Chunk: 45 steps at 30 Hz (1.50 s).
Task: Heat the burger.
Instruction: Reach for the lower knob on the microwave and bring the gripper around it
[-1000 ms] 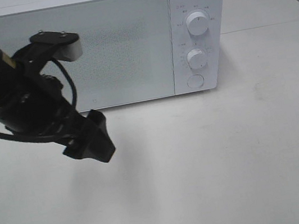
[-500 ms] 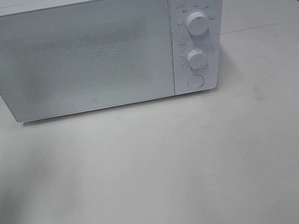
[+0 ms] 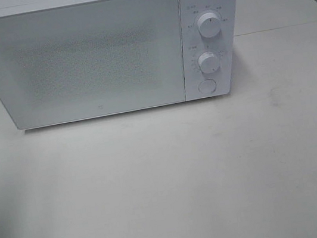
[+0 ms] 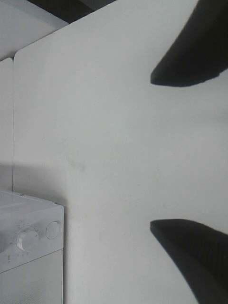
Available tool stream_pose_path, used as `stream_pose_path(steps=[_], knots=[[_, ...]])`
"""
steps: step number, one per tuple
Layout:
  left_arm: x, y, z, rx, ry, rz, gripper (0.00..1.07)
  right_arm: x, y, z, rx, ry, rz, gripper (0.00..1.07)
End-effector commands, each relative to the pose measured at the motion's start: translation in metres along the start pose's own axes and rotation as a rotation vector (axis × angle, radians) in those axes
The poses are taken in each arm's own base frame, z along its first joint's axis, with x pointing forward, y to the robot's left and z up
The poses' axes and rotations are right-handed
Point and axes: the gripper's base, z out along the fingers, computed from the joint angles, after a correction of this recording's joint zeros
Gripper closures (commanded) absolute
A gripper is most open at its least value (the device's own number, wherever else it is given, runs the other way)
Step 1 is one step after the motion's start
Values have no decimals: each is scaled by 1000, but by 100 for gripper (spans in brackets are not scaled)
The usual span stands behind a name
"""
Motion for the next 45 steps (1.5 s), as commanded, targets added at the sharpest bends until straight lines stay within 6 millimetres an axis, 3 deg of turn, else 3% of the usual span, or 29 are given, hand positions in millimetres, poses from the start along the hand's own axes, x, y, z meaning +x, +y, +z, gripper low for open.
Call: stream_pose_path(steps=[1,12,38,40,45], knots=[[14,0,-5,-21,-48,-16,6,2,0,-3,4,-37,-4,32],[75,-7,-27,-33,-306,15,6,2,0,-3,4,-37,-4,32],[133,-17,-72,-59,-739,85,6,2,0,-3,4,-37,-4,32],[149,-19,-78,-63,-834,107,6,2,0,-3,4,-37,-4,32],[150,-19,-78,-65,-831,116,6,2,0,-3,4,-34,-4,32]])
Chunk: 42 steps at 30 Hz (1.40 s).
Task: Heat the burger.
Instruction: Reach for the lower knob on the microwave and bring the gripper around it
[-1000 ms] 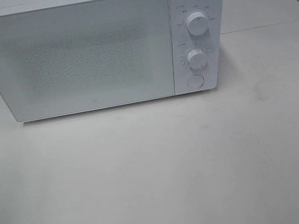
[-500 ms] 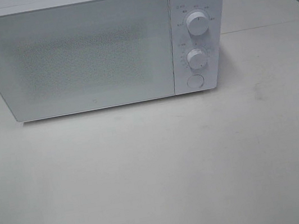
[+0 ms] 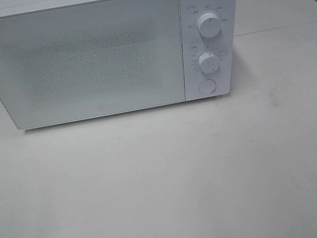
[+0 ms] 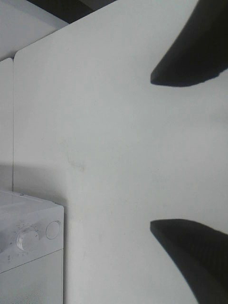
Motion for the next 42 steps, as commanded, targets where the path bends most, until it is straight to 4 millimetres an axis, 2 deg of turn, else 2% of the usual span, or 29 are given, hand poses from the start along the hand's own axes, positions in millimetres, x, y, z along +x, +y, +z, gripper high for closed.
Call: stream_pose_path(steps=[1,11,15,42], knots=[[1,-1,-3,0,-27,1,6,2,0,-3,4,-34,-4,32],[5,-3,-3,17,7,-8,6,2,0,-3,4,-34,-4,32],[15,-3,2,26,84,-15,6,2,0,-3,4,-34,-4,32],[16,-3,2,25,85,-23,6,2,0,-3,4,-34,-4,32]])
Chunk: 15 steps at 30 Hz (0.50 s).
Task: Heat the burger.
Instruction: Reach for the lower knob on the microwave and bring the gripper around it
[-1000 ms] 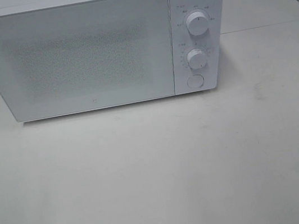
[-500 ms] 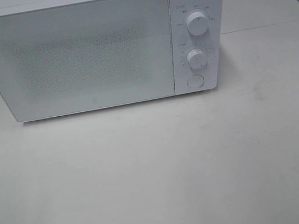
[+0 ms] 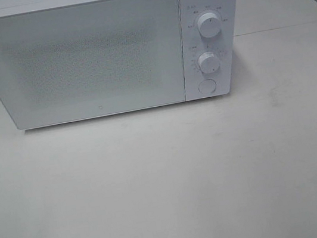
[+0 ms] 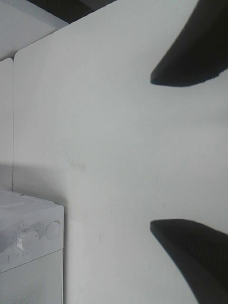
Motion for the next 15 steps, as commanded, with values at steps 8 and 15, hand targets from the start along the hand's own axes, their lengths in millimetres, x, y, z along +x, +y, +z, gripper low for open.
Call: stream_pose_path(steps=[8,15], knots=[[2,-1,-3,7,-25,-12,6,2,0,-3,4,-33,-4,32],[2,-1,-3,7,-25,-12,6,1,0,-2,1,-26,-5,32]])
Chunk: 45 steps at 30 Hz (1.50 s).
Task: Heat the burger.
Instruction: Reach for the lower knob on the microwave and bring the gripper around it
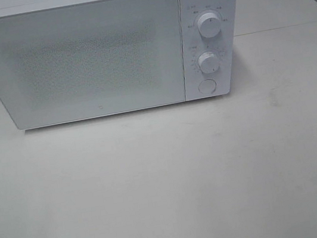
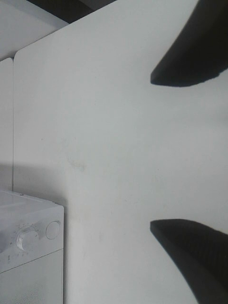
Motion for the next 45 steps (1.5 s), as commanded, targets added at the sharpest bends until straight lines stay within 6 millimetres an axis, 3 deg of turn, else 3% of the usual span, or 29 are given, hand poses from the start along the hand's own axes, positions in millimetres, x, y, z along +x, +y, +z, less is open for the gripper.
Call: stream_pose_path(steps=[1,16,24,29,45], knots=[[2,-1,-3,7,-25,-12,6,1,0,-2,1,-26,-5,32],[2,-1,-3,6,-25,-11,6,0,0,-2,1,-32,-5,31],[2,-1,-3,6,-25,-11,6,-18,1,1,-3,-79,-7,31],[2,-1,-3,6,-25,-11,6,-44,4,27,-10,-78,-17,31],[2,-1,-3,6,-25,-11,7,-77,12,97,-35,-102,-29,31]])
